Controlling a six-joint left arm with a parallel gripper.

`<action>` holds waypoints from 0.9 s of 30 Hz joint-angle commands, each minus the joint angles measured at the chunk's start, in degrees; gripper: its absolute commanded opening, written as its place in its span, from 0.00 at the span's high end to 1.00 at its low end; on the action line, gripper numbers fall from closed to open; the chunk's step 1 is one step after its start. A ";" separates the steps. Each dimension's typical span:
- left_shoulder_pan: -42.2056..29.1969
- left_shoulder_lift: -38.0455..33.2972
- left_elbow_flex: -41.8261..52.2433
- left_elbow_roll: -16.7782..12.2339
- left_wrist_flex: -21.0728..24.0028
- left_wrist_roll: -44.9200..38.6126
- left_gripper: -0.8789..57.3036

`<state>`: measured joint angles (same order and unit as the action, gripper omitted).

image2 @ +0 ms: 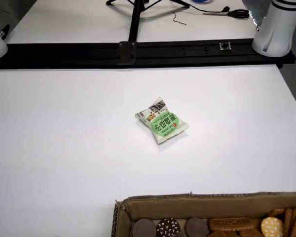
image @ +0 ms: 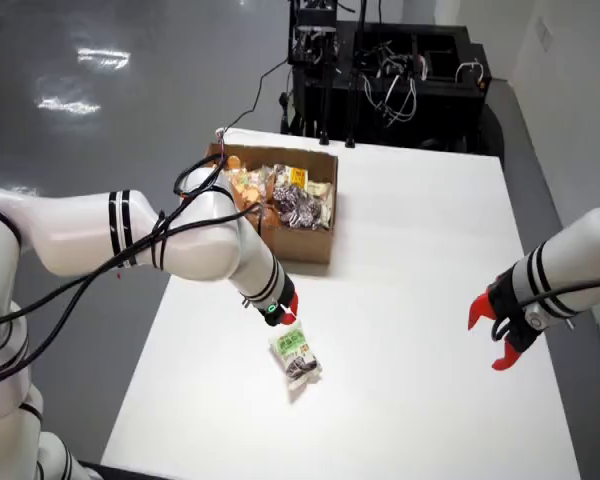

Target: Grasp a snack and put it in the bin.

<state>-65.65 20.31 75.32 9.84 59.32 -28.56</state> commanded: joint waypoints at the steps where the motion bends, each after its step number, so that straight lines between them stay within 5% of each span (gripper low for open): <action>1: 0.41 0.00 0.00 0.03 -0.60 0.44 0.99; 16: 1.56 0.30 0.29 0.06 -2.19 1.91 0.95; 27: 1.13 4.53 3.07 -0.28 -6.84 6.11 0.49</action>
<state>-64.35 24.04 77.83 9.60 53.78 -23.43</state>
